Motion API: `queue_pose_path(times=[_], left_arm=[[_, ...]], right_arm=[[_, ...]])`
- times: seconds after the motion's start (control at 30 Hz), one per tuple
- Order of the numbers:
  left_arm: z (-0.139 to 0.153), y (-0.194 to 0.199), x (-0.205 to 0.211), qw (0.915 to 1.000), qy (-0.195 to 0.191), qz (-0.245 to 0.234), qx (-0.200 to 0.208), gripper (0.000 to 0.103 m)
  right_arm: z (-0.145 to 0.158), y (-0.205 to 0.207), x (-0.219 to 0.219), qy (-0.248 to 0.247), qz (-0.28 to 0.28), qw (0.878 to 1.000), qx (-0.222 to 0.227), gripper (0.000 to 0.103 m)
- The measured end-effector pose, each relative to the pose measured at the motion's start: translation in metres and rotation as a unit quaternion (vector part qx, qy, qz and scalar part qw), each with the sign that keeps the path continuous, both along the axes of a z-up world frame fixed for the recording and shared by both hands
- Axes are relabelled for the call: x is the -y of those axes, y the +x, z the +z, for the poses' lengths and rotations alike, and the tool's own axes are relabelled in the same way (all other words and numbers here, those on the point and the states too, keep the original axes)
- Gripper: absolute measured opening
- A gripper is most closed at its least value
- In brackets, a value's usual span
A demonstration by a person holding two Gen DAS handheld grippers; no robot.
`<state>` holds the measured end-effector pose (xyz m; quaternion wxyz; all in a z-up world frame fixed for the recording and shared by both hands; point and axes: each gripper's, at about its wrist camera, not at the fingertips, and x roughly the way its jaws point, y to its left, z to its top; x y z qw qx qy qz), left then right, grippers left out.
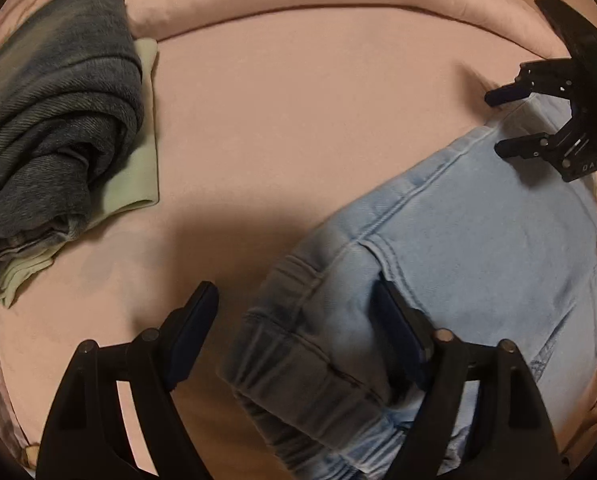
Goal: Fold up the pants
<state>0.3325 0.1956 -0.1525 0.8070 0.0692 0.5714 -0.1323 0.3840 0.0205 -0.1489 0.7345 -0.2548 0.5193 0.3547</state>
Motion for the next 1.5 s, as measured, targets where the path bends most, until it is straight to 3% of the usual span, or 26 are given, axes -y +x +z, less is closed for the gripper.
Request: queue_pose_path(times=[0.03, 0.13, 0.17, 0.2, 0.23, 0.27, 0.33, 0.43, 0.53, 0.63, 0.7, 0.83, 0.9, 0.97, 1.03, 1.13, 1.23, 1.27, 1.37, 1.5], left_arm=[[0.001, 0.002, -0.001, 0.9999, -0.009, 0.004, -0.002, 0.079], [0.004, -0.003, 0.006, 0.9994, -0.022, -0.026, 0.002, 0.051], [0.006, -0.007, 0.012, 0.9993, -0.011, -0.035, 0.012, 0.043], [0.009, -0.011, 0.016, 0.999, -0.005, -0.039, 0.02, 0.037], [0.012, -0.013, 0.018, 0.999, -0.006, -0.035, 0.025, 0.028], [0.016, -0.015, 0.018, 0.9991, -0.008, -0.026, 0.032, 0.027], [0.025, -0.022, 0.021, 0.9987, -0.009, -0.016, 0.048, 0.026], [0.046, -0.036, 0.033, 0.9953, 0.032, 0.005, 0.091, 0.025], [0.068, -0.048, 0.041, 0.9859, 0.059, 0.001, 0.157, 0.026], [0.097, -0.077, 0.049, 0.9718, 0.067, -0.011, 0.226, 0.029], [0.112, -0.106, 0.056, 0.9562, 0.1, -0.032, 0.273, 0.029], [0.122, -0.181, 0.06, 0.9215, 0.155, -0.088, 0.345, 0.026], [0.113, -0.21, 0.057, 0.9137, 0.173, -0.112, 0.35, 0.026], [0.097, -0.236, 0.056, 0.9139, 0.177, -0.138, 0.338, 0.026], [0.069, -0.265, 0.061, 0.9069, 0.211, -0.172, 0.321, 0.026], [0.029, -0.296, 0.066, 0.8914, 0.266, -0.213, 0.298, 0.026], [0.002, -0.311, 0.064, 0.8917, 0.281, -0.224, 0.275, 0.024], [0.0, -0.313, 0.064, 0.8881, 0.286, -0.221, 0.284, 0.024], [0.009, -0.307, 0.06, 0.8951, 0.273, -0.201, 0.289, 0.024], [0.02, -0.298, 0.056, 0.8867, 0.282, -0.174, 0.322, 0.024]], right_arm=[[-0.001, 0.004, 0.004, 0.013, -0.006, 1.0, -0.014, 0.067], [0.0, -0.002, 0.01, 0.012, -0.003, 0.999, -0.03, 0.06], [0.001, -0.006, 0.009, 0.008, 0.005, 0.999, -0.031, 0.046], [0.005, -0.014, 0.008, 0.004, 0.02, 0.999, -0.029, 0.022], [0.009, -0.024, 0.006, -0.006, 0.035, 0.999, -0.014, 0.013], [0.011, -0.033, 0.005, -0.018, 0.043, 0.999, 0.003, 0.01], [0.017, -0.047, 0.006, -0.032, 0.046, 0.998, 0.032, 0.008], [0.032, -0.065, 0.008, -0.041, 0.037, 0.995, 0.086, 0.007], [0.078, -0.091, 0.017, -0.018, -0.003, 0.986, 0.165, 0.007], [0.116, -0.13, 0.027, 0.0, -0.012, 0.974, 0.227, 0.007], [0.142, -0.181, 0.037, 0.019, -0.001, 0.963, 0.267, 0.007], [0.158, -0.266, 0.054, 0.028, 0.026, 0.947, 0.32, 0.006], [0.148, -0.31, 0.058, 0.035, 0.044, 0.949, 0.311, 0.006], [0.126, -0.344, 0.057, 0.031, 0.071, 0.955, 0.286, 0.006], [0.099, -0.377, 0.064, 0.018, 0.091, 0.965, 0.247, 0.006], [0.058, -0.398, 0.061, 0.002, 0.102, 0.974, 0.202, 0.006], [0.033, -0.402, 0.05, -0.024, 0.104, 0.976, 0.19, 0.006], [0.027, -0.401, 0.044, -0.031, 0.103, 0.977, 0.183, 0.006], [0.026, -0.407, 0.041, -0.043, 0.107, 0.975, 0.192, 0.006], [0.046, -0.405, 0.025, -0.027, 0.092, 0.972, 0.216, 0.006]])
